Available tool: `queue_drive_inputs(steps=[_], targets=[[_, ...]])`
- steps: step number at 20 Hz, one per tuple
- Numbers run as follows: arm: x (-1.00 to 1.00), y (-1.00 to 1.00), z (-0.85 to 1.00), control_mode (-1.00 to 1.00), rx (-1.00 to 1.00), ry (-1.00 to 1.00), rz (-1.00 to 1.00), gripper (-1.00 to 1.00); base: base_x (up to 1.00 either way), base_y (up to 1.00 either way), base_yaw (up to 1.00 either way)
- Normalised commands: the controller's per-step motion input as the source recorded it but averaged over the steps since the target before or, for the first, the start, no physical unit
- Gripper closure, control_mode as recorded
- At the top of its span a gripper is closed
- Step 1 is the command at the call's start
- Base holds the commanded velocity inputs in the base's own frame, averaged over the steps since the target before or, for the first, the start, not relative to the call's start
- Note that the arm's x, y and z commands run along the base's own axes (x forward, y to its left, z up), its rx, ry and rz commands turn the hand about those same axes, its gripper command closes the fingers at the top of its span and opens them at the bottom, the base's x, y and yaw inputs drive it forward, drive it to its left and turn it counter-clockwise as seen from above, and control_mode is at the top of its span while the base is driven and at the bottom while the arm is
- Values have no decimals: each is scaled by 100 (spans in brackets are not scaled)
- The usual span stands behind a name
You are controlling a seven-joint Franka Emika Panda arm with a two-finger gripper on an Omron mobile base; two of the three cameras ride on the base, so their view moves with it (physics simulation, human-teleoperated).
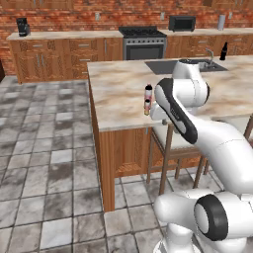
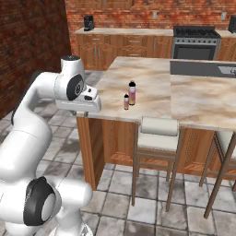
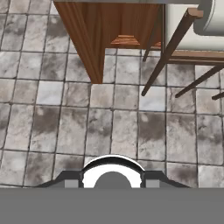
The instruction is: Place the large bottle from the dining counter next to the other large bottle outside the sink, and place the small bottle from the dining counter next to the other small bottle inside the sink.
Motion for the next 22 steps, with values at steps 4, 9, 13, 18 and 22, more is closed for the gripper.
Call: queue_drive_inputs(steps=[4, 9, 13, 18, 22], targets=[[-22, 2, 4, -100, 0, -4, 0, -100, 0, 0, 0], [-53, 0, 45, -100, -1, 0, -2, -100, 0, 0, 0], [-56, 0, 51, -100, -2, 1, -2, -100, 0, 0, 0], [-64, 0, 43, -100, 0, 2, -2, -100, 0, 0, 0], [-75, 0, 20, -100, 0, 1, -3, -100, 0, 0, 0]])
